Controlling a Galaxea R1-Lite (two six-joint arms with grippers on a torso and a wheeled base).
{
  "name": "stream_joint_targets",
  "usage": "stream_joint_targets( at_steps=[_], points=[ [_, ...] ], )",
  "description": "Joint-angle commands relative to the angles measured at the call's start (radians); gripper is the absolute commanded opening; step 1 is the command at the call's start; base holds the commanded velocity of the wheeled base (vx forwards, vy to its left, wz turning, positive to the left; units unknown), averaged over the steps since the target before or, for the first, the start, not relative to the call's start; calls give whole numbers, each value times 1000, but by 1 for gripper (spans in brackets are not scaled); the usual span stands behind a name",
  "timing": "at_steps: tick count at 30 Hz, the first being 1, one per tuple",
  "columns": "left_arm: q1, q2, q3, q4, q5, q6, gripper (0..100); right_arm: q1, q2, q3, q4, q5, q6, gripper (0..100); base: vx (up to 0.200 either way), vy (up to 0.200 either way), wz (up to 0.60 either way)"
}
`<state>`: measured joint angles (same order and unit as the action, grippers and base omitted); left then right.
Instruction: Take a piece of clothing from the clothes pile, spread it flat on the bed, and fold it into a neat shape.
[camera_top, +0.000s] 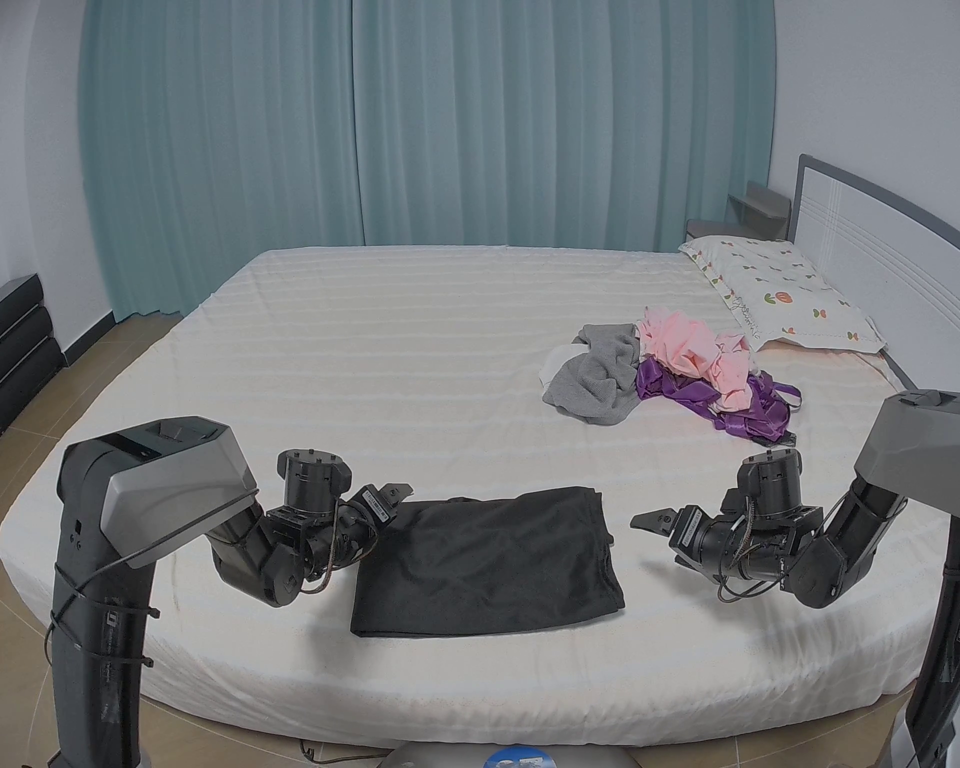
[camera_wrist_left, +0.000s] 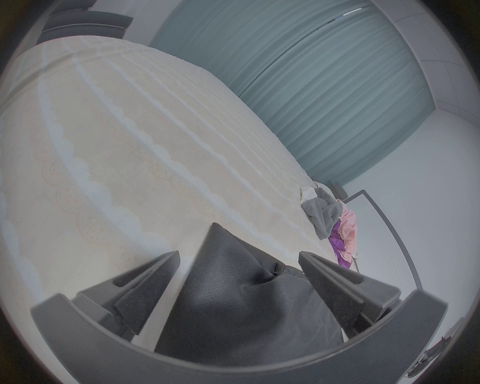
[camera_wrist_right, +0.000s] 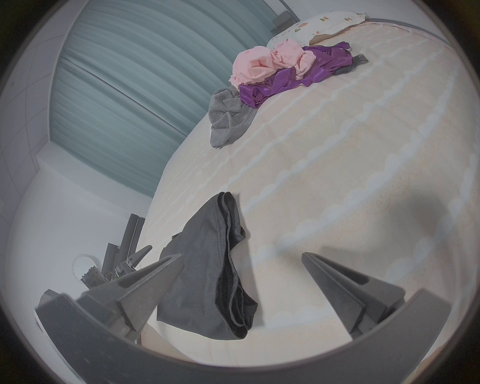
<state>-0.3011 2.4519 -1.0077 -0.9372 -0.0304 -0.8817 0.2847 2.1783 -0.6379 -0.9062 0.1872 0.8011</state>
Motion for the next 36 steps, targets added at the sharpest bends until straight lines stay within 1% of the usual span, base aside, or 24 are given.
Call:
stream_joint_targets(
  at_steps=[1, 7, 9, 13, 15, 18, 20, 22, 25, 36],
  points=[
    [-1, 39, -22, -2, 0, 1, 0, 1, 14, -3, -2, 0, 0, 100, 0, 0, 0],
    [-1, 38, -29, -2, 6, -6, 0, 1, 26, -32, -2, -2, 0, 100, 0, 0, 0],
    [3, 36, -29, -2, 27, -16, 0, 1, 35, -52, -2, -2, 0, 100, 0, 0, 0],
    [11, 27, -26, 0, 33, -88, 0, 4, 48, -68, -3, 1, 0, 100, 0, 0, 0],
    [13, 19, -23, -3, 33, -111, 0, 18, 57, -91, -5, 0, 3, 100, 0, 0, 0],
    [16, 15, -17, -5, 35, -117, 0, 41, 87, -132, -5, -6, 13, 100, 0, 0, 0],
    [14, 15, -17, -5, 35, -117, 0, 42, 90, -138, -3, -6, 15, 100, 0, 0, 0],
    [17, 12, -2, -8, 41, -120, 0, 47, 121, -229, 12, -5, 18, 100, 0, 0, 0],
    [26, 1, 12, -20, 35, -123, 0, 48, 159, -306, 21, -8, 20, 100, 0, 0, 0],
    [25, 4, 12, -22, 38, -123, 0, 47, 227, -376, 18, -8, 21, 100, 0, 0, 0]
  ],
)
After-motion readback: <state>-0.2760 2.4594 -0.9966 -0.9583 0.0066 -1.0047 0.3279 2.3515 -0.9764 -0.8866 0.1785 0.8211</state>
